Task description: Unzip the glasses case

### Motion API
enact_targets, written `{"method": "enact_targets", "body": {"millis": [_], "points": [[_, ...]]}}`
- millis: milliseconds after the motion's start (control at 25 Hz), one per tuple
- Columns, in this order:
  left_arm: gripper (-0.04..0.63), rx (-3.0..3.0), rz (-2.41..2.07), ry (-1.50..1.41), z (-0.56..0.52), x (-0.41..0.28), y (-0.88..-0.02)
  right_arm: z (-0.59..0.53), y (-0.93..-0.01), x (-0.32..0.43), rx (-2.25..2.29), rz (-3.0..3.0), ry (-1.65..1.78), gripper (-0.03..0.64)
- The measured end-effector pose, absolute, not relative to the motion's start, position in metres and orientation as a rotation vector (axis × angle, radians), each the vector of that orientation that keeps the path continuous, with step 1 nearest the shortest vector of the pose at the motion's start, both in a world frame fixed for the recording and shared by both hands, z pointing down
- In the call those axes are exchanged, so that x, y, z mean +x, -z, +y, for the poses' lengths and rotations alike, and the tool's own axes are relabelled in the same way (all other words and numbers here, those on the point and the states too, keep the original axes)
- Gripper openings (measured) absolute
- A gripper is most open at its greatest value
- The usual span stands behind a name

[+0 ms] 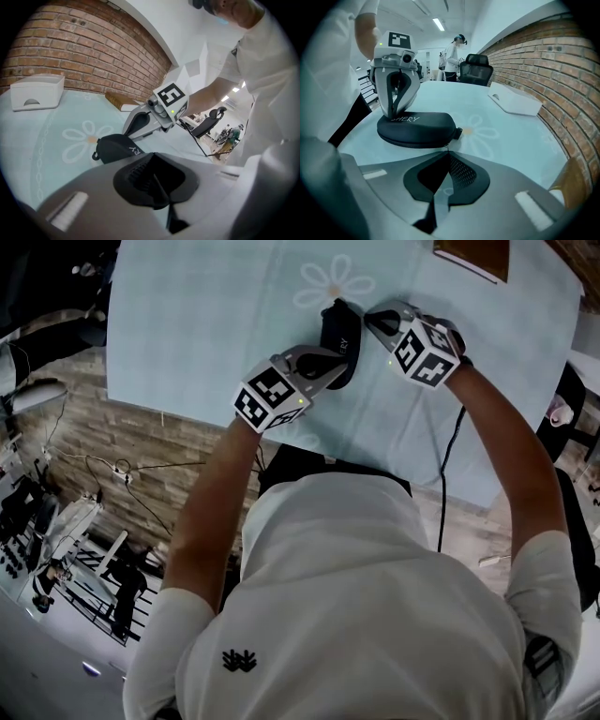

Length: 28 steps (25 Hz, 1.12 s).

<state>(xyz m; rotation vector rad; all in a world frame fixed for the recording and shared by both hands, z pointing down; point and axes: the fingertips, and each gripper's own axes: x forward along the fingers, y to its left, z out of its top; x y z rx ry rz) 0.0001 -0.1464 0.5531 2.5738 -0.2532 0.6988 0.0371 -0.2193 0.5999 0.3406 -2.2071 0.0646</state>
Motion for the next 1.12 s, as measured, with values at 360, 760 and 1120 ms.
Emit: {"method": "enact_targets", "body": {"millis": [360, 760, 1120], "points": [[0.054, 2.553, -0.27, -0.682, -0.148, -0.001, -0.552, -0.234, -0.597, 0.028, 0.151, -2.204, 0.03, 0.002], [0.054, 2.549, -0.288, -0.695, -0.149, -0.002, -0.553, -0.248, -0.6, 0.014, 0.013, -2.173, 0.099, 0.003], [0.055, 2.562, -0.378, -0.775, -0.151, -0.002, -0.553, -0.249, -0.604, 0.019, 0.188, -2.222, 0.0, 0.013]]}}
